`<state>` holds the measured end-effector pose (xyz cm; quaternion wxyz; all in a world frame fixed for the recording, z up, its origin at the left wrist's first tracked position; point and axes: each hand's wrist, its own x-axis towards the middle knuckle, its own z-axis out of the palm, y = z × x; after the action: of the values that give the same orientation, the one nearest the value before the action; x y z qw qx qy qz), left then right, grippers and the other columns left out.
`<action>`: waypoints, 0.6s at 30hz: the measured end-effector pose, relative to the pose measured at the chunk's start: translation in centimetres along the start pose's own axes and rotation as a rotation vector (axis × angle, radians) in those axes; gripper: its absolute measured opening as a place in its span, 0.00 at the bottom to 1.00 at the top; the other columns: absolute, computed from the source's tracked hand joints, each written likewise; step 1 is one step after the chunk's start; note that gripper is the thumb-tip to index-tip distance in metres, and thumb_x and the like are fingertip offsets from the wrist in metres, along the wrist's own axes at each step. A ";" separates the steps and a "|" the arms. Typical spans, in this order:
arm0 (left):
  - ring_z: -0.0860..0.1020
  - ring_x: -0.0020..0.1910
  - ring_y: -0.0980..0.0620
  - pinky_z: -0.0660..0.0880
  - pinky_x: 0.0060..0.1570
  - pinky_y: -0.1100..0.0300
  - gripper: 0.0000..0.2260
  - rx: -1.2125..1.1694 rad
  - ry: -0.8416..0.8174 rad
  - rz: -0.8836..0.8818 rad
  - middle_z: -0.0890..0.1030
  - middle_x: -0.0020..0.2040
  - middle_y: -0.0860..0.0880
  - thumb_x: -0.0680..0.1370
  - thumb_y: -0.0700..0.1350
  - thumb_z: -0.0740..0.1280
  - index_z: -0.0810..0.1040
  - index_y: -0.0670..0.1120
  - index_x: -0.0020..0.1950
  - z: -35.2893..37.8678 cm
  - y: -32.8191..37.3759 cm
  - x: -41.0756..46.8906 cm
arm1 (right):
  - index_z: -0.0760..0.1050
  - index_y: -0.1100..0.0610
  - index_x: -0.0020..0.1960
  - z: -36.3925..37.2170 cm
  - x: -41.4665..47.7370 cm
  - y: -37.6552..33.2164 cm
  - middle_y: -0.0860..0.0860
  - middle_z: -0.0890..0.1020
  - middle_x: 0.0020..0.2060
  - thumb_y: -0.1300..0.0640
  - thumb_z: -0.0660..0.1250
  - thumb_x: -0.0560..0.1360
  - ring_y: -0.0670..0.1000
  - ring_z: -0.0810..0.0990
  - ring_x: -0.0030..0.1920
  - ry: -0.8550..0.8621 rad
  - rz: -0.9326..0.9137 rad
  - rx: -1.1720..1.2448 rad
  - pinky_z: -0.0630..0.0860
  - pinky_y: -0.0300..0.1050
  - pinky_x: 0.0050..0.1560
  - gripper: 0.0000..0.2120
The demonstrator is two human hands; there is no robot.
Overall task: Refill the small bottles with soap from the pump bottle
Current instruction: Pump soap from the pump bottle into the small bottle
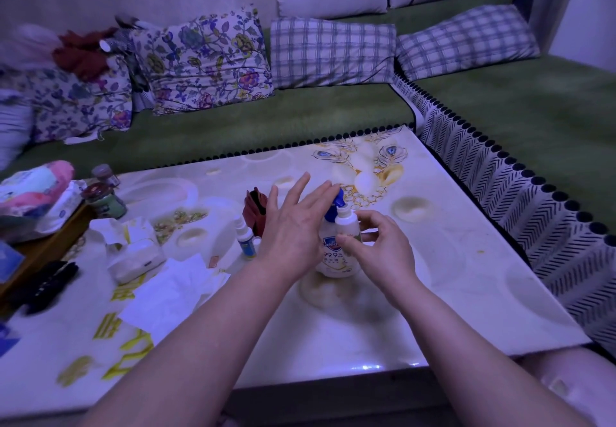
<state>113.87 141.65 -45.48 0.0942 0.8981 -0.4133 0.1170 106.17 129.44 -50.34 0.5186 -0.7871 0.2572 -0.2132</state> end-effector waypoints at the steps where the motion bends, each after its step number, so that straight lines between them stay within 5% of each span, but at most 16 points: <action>1: 0.45 0.77 0.53 0.44 0.73 0.42 0.37 -0.001 -0.001 0.001 0.56 0.77 0.58 0.72 0.37 0.62 0.52 0.55 0.77 0.0 0.0 0.0 | 0.75 0.42 0.51 0.0 0.0 0.0 0.44 0.79 0.50 0.50 0.75 0.66 0.44 0.79 0.46 -0.003 0.003 0.002 0.76 0.48 0.50 0.16; 18: 0.45 0.77 0.53 0.44 0.73 0.42 0.36 -0.026 -0.014 0.025 0.58 0.76 0.58 0.71 0.42 0.66 0.54 0.55 0.77 0.7 -0.6 0.1 | 0.75 0.43 0.51 0.0 0.0 0.2 0.45 0.79 0.50 0.50 0.75 0.65 0.46 0.79 0.47 -0.016 0.036 0.012 0.77 0.49 0.51 0.17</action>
<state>114.48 141.73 -46.15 0.1015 0.8925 -0.4265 0.1063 106.13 129.38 -50.52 0.5291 -0.7809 0.2660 -0.1988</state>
